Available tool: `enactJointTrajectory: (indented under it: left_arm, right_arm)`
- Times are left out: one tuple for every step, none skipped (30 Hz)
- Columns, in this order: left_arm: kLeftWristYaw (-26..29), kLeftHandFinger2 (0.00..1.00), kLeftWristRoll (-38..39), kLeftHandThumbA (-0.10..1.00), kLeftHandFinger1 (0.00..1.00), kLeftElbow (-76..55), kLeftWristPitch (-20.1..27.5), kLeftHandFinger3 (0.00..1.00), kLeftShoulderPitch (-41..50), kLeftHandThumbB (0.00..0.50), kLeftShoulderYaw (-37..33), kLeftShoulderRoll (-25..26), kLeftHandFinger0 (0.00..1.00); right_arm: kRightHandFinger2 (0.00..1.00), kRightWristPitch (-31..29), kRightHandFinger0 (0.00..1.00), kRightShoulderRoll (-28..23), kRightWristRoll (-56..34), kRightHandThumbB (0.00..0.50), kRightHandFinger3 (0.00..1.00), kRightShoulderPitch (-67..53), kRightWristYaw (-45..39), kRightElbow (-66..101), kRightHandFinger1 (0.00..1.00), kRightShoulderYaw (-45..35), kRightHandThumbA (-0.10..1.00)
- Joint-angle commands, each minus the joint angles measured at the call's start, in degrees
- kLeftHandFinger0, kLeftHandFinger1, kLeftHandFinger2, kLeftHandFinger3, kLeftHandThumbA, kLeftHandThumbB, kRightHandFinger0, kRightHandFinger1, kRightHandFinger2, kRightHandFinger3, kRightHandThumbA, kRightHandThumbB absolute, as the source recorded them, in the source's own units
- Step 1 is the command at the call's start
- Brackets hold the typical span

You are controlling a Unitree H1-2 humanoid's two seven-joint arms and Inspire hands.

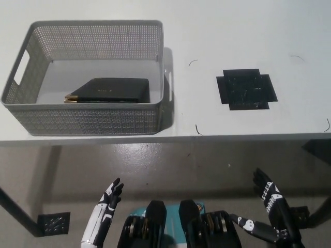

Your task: A notebook is kept standing on the table on the right hand side and a container is kept on the left hand side and the robot uses its right hand to grab the notebook and places it in the container

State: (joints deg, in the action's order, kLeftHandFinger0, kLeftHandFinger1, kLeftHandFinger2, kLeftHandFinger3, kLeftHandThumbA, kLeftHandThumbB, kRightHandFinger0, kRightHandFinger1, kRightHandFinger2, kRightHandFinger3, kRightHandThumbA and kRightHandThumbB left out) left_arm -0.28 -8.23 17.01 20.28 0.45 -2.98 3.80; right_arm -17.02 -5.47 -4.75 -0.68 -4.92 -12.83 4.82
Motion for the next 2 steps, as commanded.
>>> enactJointTrajectory:
  left_arm:
    - [1.4,1.00,-1.0,1.00,1.00,-0.6,1.3,1.00,-0.9,0.344,0.3,0.4,1.00]
    - [1.4,1.00,-1.0,1.00,1.00,-0.6,1.3,1.00,-0.9,0.344,0.3,0.4,1.00]
  right_arm:
    - [1.00,-1.2,1.00,-0.1,-0.2,0.354,1.00,1.1,-0.9,0.2,1.00,-0.7,1.00]
    - [1.00,-1.2,1.00,-0.1,-0.2,0.354,1.00,1.1,-0.9,0.2,1.00,-0.7,1.00]
